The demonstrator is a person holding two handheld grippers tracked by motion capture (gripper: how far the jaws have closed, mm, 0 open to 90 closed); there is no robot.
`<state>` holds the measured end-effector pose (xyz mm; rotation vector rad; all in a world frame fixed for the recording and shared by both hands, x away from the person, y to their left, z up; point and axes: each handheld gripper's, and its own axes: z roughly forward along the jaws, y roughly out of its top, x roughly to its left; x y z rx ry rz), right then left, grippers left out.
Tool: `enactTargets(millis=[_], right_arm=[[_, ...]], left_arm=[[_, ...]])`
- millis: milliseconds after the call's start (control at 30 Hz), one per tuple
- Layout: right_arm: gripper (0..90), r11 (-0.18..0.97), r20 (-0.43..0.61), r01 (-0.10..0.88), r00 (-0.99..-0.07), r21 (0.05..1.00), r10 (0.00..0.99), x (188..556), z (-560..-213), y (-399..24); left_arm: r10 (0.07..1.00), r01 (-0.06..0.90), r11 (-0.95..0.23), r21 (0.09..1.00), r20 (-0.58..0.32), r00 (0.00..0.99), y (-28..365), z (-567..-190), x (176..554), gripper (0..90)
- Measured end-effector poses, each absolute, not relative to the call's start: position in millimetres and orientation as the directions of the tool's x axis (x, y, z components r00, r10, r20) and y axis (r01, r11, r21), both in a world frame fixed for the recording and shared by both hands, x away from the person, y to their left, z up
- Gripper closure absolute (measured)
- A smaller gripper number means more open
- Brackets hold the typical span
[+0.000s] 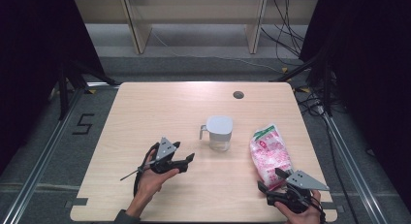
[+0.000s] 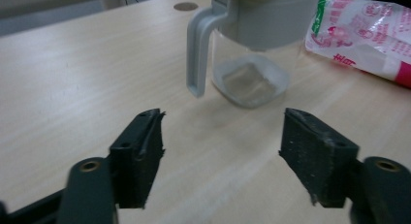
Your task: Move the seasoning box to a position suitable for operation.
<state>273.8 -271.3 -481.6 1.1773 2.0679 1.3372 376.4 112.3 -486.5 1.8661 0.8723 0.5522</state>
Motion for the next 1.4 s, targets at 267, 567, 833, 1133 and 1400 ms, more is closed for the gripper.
enactTargets(millis=[267,567,833,1133,1400], right_arm=[[20.1,0.191,0.103,0.435,-0.568,0.880,0.817,272,-481,-269],[20.5,0.210,0.076,0.406,-0.585,0.889,0.808,274,-481,-271],[21.0,0.224,0.063,0.399,-0.590,0.889,0.805,275,-480,-271],[21.1,0.214,0.082,0.417,-0.586,0.883,0.806,273,-480,-270],[21.1,0.235,0.060,0.404,-0.597,0.884,0.800,274,-480,-272]], left_arm=[[0.760,0.329,-0.287,0.900,0.005,0.650,91,-490,403,46.5],[0.771,0.337,-0.324,0.884,0.041,0.636,80,-495,428,56.3],[0.776,0.326,-0.325,0.888,0.053,0.629,68,-496,447,63.3],[0.763,0.289,-0.366,0.885,0.107,0.637,57,-494,454,72.1],[0.763,0.291,-0.350,0.890,0.092,0.639,63,-495,448,72.5]])
